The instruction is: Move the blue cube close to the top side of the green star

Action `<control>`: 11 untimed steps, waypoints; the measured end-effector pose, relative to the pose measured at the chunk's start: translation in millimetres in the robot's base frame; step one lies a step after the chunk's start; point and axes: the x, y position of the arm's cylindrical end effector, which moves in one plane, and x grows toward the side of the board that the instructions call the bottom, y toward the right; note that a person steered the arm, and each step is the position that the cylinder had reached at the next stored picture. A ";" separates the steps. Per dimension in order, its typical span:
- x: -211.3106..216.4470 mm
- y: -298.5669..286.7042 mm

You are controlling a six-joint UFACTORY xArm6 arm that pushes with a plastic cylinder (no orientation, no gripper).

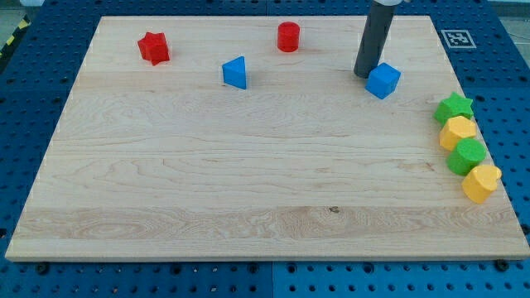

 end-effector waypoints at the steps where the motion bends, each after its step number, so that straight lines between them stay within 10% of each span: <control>1: 11.0 -8.8; 11: 30.8 15.9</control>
